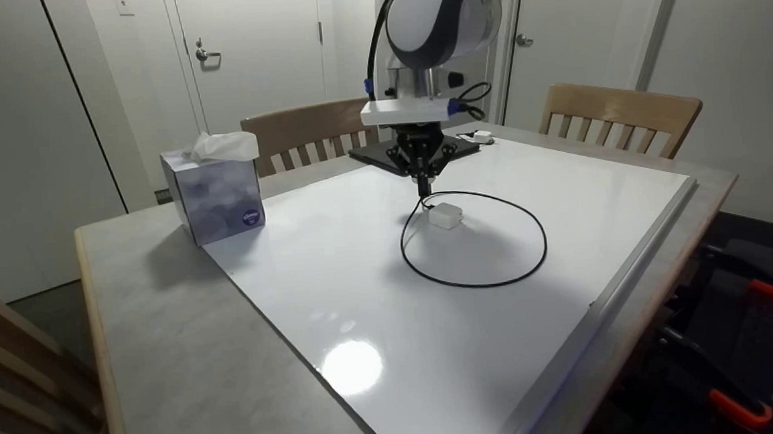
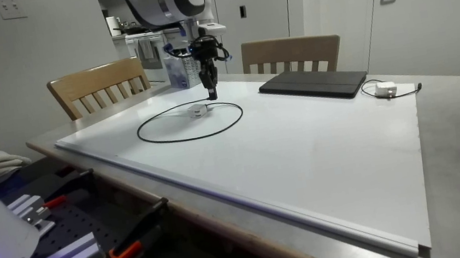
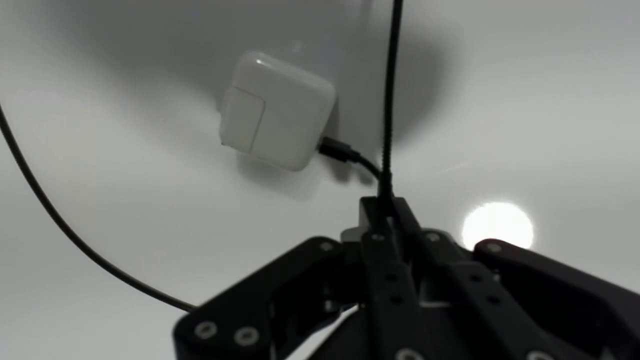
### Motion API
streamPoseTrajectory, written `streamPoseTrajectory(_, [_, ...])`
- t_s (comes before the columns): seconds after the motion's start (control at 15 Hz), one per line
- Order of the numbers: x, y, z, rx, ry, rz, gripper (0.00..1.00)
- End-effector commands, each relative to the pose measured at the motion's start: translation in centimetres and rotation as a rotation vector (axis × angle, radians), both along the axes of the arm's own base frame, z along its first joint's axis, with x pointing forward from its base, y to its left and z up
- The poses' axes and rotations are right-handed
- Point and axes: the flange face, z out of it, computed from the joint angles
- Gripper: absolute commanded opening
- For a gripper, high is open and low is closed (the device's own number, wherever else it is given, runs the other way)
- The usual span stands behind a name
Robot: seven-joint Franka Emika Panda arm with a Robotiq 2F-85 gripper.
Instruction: Straighten out the charger on the table
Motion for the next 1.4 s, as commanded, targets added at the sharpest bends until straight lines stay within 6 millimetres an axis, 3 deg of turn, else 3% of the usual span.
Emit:
streamPoseTrajectory(0.0, [0.1,0.3,0.1,-0.001,-0.004,0.014,0.07])
streamPoseTrajectory(0.13, [0.1,0.2,0.1,-0.002,-0.006,0.024,0.02])
streamPoseTrajectory(0.33, [0.2,2.1,0.2,-0.015,0.010,0.087,0.02])
streamPoseTrajectory(0.6, [-1.4,7.7,0.2,-0.017,0.092,0.283,0.02])
streamPoseTrajectory(0.73, [-2.0,9.6,0.4,0.000,0.104,0.389,0.02])
streamPoseTrajectory(0.8, [-1.9,9.0,0.0,-0.001,0.077,0.299,0.07])
streamPoseTrajectory(0.93, [-2.2,10.3,0.0,0.007,0.084,0.350,0.07])
streamPoseTrajectory(1.07, [-2.2,10.2,0.0,0.009,0.086,0.362,0.07])
streamPoseTrajectory(1.13, [-2.2,10.1,0.0,0.009,0.087,0.362,0.02])
streamPoseTrajectory(1.33, [-2.3,11.9,0.0,0.023,0.080,0.523,0.02])
